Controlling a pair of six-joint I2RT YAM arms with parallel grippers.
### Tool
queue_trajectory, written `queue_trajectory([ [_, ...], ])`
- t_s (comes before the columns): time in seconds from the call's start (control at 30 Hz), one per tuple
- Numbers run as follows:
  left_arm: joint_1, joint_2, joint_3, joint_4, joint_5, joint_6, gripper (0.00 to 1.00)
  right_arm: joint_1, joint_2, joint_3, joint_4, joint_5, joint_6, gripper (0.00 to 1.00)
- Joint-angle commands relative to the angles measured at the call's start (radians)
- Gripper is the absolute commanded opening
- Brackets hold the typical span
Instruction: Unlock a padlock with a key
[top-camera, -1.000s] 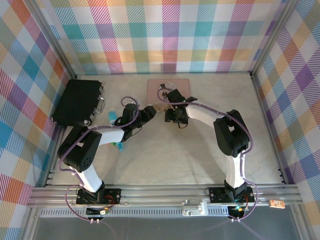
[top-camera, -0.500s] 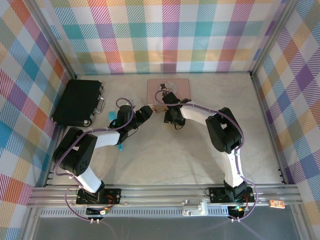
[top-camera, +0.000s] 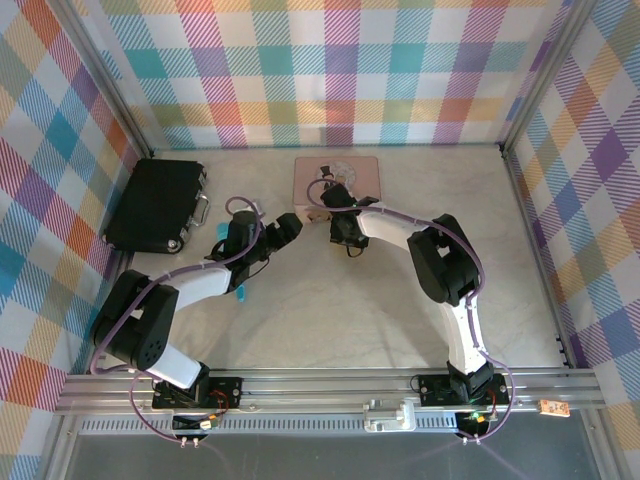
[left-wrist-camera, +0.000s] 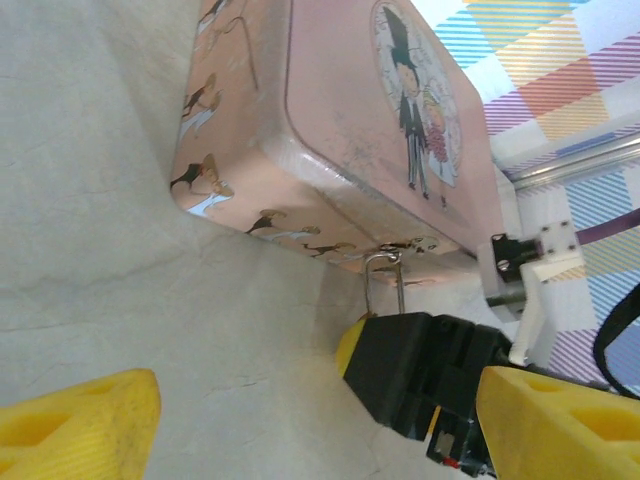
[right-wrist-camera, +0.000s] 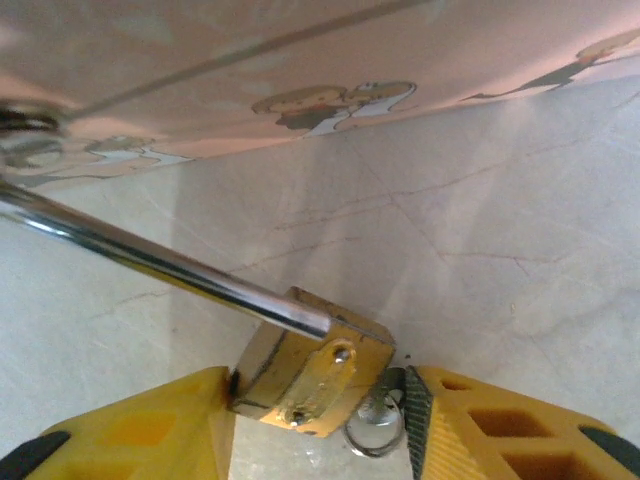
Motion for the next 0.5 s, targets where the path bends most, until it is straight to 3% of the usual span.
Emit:
queue_trajectory([
  [0.0,0.014,-0.036,-0.016,-0.026,-0.022,0.031,0.83,0.0,0.031,0.013,0.018,0.028,0.01,0.46],
  [0.07,0.015,-0.04,-0.017,-0.031,-0.026,0.032,0.83,-0.001,0.024,0.007,0.027,0.023,0.011,0.48],
  [0.2,0.015,-0.044,-0.018,-0.031,-0.029,0.032,0.83,-0.004,0.016,0.016,0.029,-0.014,0.042,0.63],
  [0.33,0.016,-0.051,-0.02,-0.035,-0.031,0.035,0.83,-0.007,0.022,0.023,0.042,-0.011,0.073,0.63],
  [0.47,0.021,-0.069,-0.029,-0.04,-0.046,0.039,0.83,-0.007,0.047,0.031,0.029,0.033,0.093,0.57],
])
